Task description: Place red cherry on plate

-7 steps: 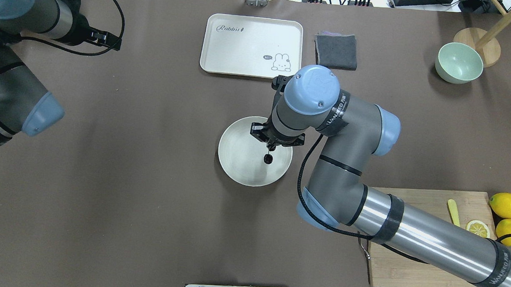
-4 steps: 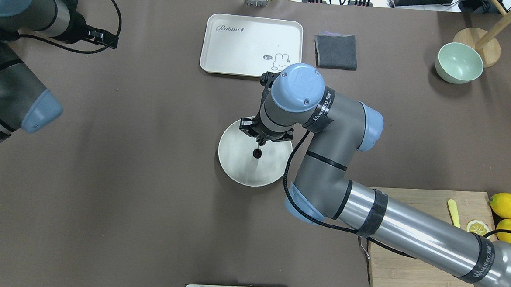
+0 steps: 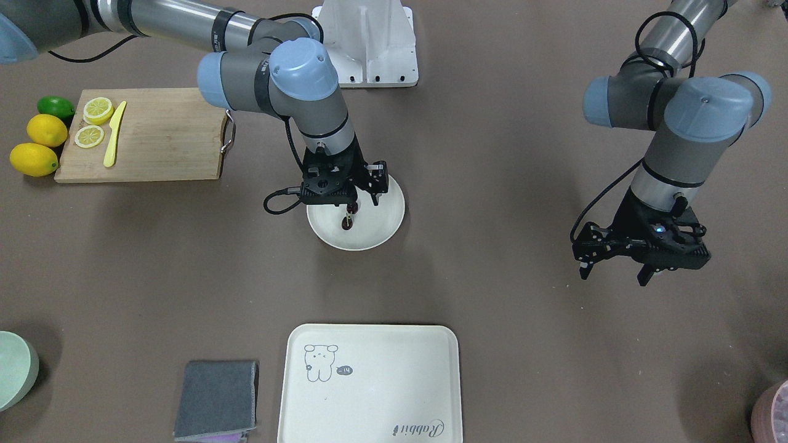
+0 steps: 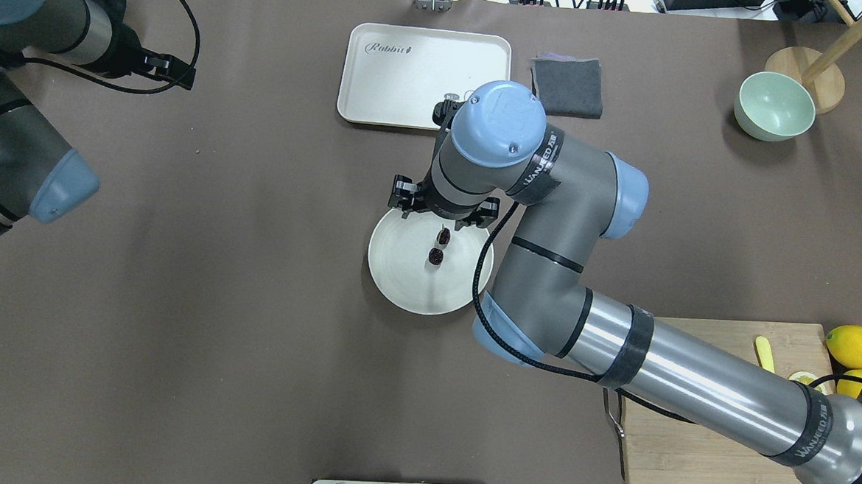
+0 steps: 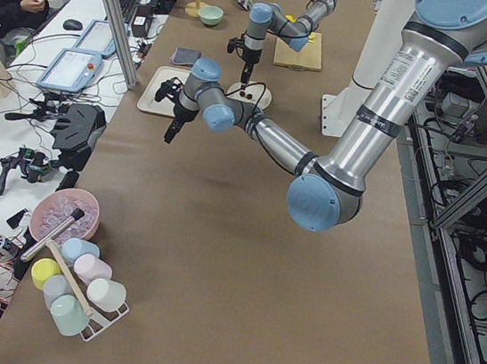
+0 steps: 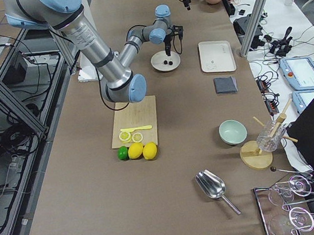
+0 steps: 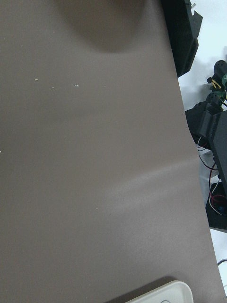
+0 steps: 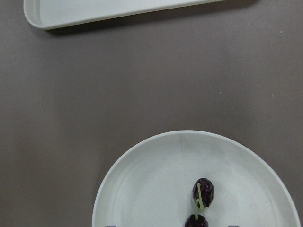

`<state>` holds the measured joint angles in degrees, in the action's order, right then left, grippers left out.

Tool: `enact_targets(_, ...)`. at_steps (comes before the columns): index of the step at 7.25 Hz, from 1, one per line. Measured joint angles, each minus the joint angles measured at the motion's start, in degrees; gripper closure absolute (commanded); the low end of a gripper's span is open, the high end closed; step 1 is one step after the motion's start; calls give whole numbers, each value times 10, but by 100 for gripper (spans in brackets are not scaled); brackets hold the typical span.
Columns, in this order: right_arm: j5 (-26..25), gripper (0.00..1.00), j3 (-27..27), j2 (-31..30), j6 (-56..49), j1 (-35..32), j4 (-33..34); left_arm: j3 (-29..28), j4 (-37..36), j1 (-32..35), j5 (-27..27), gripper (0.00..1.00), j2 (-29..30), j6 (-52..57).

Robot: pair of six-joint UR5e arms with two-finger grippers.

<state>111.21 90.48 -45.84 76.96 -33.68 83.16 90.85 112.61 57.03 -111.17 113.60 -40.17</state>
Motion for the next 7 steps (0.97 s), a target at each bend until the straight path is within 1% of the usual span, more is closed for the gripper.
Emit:
enact_targets(1, 24, 0, 56, -18, -15, -23, 66, 3, 0, 22, -30, 2, -18, 27)
enact_targets(2, 49, 0, 116, -54, -57, -55, 127, 10, 0, 54, -57, 2, -44, 66)
enact_targets(3, 76, 0, 154, -96, -121, -96, 163, 16, 0, 91, -86, 2, -73, 108)
enact_targets(4, 107, 0, 170, -142, -203, -145, 179, 19, 0, 135, -119, 2, -100, 149)
enact_targets(5, 132, 0, 172, -186, -296, -198, 185, 20, -2, 176, -145, 2, -124, 185)
enact_targets(6, 154, 0, 164, -226, -392, -251, 187, 20, -17, 214, -163, 2, -140, 228)
enact_targets(7, 176, 0, 147, -265, -483, -303, 186, 20, -54, 251, -175, 2, -146, 288)
